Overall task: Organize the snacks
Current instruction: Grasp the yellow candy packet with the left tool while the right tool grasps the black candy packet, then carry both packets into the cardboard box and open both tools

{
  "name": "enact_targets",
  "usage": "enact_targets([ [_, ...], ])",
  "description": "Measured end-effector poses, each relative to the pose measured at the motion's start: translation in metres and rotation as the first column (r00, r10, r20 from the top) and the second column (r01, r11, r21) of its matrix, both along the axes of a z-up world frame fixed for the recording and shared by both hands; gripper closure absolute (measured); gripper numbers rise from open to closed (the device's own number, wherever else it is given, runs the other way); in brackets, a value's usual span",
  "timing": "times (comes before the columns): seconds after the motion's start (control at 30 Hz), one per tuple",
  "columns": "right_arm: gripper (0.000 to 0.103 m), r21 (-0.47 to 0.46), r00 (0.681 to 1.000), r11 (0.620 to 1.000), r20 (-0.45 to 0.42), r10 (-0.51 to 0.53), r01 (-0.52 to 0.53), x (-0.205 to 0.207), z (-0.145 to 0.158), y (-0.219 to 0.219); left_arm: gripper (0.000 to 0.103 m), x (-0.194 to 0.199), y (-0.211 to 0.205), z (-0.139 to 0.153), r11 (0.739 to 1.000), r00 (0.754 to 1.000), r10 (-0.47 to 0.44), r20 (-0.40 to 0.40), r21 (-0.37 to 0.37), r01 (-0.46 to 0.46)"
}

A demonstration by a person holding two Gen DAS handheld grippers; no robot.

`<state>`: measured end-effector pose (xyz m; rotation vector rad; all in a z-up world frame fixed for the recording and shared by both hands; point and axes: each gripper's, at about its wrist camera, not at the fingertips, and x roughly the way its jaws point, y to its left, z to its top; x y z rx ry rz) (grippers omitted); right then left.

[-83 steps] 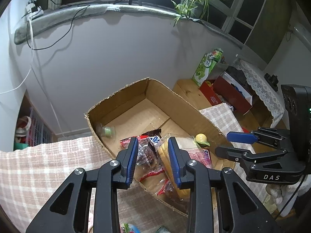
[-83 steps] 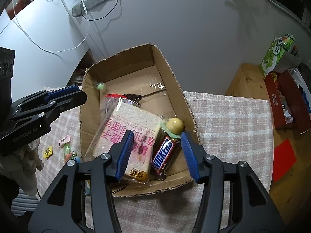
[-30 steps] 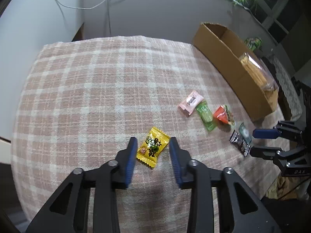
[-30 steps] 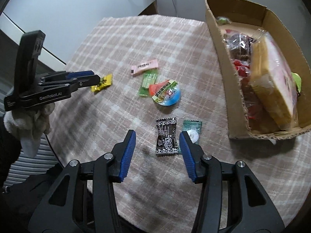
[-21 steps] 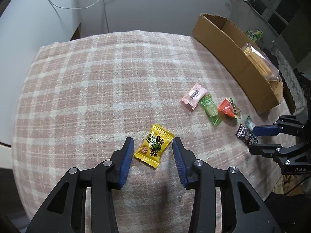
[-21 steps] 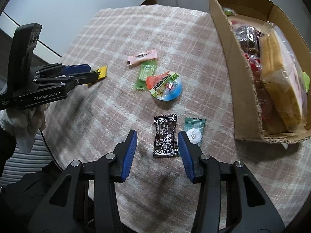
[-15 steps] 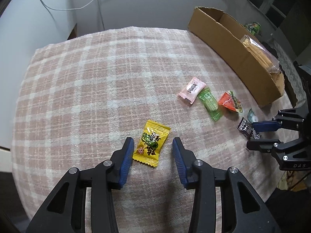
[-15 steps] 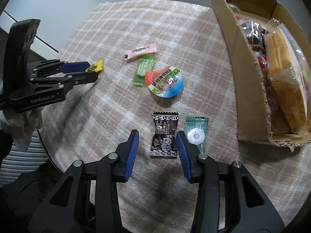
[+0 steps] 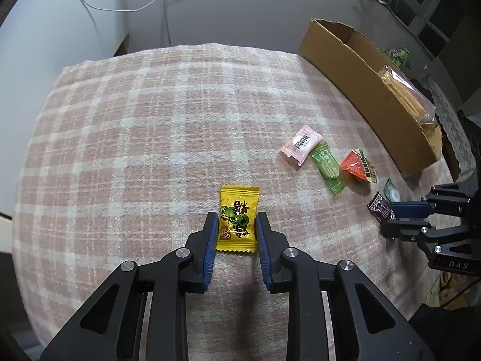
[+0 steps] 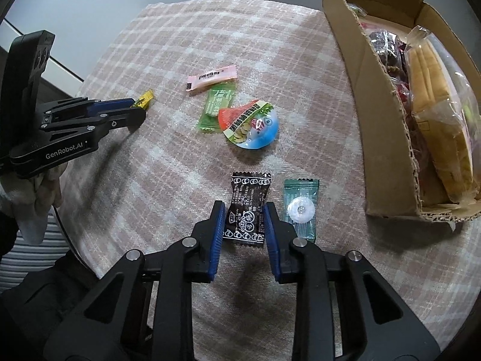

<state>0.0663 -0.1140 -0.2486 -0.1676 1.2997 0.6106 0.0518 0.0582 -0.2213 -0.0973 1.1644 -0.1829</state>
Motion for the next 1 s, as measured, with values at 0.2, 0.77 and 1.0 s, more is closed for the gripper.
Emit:
enact_targets([
  [0.2, 0.076, 0.032, 1.000, 0.999, 0.011, -0.012, 0.011, -0.002, 0.011, -0.005, 0.080, -0.007, 0.004, 0.007, 0.999, 0.999, 0.036, 0.017, -0.023, -0.035],
  [0.77, 0.076, 0.121, 0.986, 0.988, 0.121, -0.112, 0.097, 0.013, 0.083, -0.051, 0.080, 0.012, -0.016, 0.057, 0.997, 0.992, 0.026, 0.123, -0.071, -0.017],
  [1.0, 0.076, 0.125, 0.969, 0.979, 0.169, -0.178, 0.158, 0.028, 0.107, -0.081, 0.080, 0.038, -0.036, 0.074, 0.997, 0.984, -0.027, 0.174, -0.067, 0.039],
])
